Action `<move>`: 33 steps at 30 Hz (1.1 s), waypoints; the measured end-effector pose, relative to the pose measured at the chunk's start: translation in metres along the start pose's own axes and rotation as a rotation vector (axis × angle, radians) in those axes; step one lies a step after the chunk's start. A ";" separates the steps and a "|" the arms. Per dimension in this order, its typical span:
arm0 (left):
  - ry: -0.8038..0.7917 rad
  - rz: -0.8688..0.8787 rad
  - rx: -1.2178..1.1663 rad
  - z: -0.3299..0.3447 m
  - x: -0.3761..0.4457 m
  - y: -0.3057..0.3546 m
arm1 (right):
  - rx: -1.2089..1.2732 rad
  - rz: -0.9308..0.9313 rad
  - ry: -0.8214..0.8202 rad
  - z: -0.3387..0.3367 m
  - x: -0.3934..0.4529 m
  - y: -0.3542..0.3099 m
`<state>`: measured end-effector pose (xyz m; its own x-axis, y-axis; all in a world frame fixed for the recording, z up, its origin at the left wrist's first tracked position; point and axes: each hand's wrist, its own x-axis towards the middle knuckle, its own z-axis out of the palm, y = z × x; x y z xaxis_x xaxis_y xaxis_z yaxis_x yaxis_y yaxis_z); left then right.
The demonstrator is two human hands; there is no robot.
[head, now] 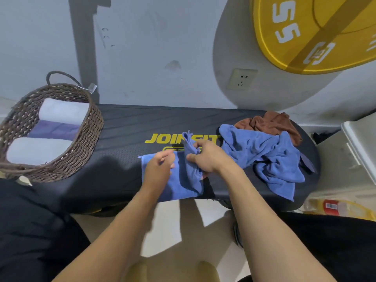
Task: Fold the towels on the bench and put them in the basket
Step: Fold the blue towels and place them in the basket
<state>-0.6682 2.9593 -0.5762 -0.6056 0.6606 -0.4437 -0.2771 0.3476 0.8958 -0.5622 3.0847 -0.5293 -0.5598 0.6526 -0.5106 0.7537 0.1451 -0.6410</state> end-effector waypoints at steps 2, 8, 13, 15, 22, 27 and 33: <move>-0.153 -0.251 -0.297 -0.015 -0.006 0.006 | 0.100 -0.020 -0.095 0.025 -0.004 -0.013; 0.063 -0.336 -0.165 -0.041 -0.006 -0.017 | 0.212 -0.016 -0.254 0.081 -0.011 -0.002; 0.132 -0.131 0.176 -0.043 0.000 -0.028 | 0.516 0.025 -0.318 0.084 -0.010 0.004; 0.151 -0.045 0.283 -0.044 0.003 -0.027 | 0.539 0.000 -0.281 0.079 -0.008 0.004; 0.115 -0.076 0.556 -0.060 0.027 -0.017 | -0.347 -0.169 0.044 0.076 -0.001 0.015; 0.180 -0.010 0.847 -0.058 0.028 -0.013 | -0.407 -0.195 0.029 0.091 0.000 0.025; 0.135 -0.025 0.894 -0.063 0.036 -0.012 | -0.220 -0.193 -0.006 0.084 0.002 0.024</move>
<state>-0.7338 2.9368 -0.6009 -0.7054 0.5818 -0.4049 0.3573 0.7852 0.5057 -0.5738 3.0271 -0.5942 -0.7016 0.5930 -0.3950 0.6893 0.4245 -0.5871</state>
